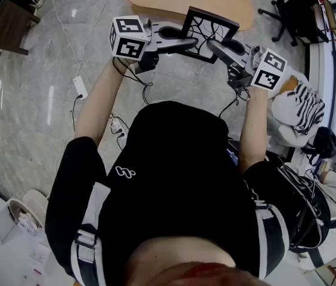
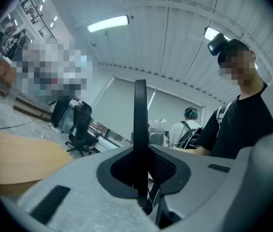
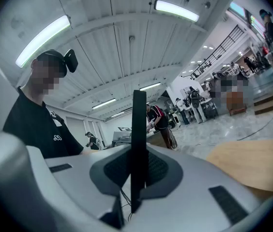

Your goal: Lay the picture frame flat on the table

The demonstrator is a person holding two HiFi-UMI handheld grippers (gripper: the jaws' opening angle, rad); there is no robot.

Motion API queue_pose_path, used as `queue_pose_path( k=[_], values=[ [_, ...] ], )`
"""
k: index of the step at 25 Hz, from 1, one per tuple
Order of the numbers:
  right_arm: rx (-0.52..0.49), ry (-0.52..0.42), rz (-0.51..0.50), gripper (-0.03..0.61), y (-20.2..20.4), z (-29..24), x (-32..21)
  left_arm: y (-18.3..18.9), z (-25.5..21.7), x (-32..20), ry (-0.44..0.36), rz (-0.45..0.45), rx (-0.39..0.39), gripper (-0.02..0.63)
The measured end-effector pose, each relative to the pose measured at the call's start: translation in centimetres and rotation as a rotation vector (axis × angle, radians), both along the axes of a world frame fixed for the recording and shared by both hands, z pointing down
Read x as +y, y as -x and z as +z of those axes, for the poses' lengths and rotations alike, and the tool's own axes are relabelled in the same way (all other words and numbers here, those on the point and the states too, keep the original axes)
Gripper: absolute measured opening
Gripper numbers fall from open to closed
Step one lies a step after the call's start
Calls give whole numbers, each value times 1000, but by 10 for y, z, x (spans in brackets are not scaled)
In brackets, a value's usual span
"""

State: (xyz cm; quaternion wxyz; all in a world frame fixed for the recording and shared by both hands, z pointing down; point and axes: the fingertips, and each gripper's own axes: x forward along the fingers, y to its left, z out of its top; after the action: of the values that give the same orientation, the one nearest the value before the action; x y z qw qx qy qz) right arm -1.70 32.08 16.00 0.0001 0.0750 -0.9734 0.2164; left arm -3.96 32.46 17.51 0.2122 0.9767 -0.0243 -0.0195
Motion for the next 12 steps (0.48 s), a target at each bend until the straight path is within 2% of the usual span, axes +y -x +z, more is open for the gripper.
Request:
queue_pose_path(
  k=[8, 12],
  values=[
    [-1, 52, 39, 35, -3, 9, -11, -3, 8, -8, 59, -13, 1, 40],
    [5, 70, 65, 35, -6, 15, -13, -6, 15, -10, 95, -20, 26, 41]
  ],
)
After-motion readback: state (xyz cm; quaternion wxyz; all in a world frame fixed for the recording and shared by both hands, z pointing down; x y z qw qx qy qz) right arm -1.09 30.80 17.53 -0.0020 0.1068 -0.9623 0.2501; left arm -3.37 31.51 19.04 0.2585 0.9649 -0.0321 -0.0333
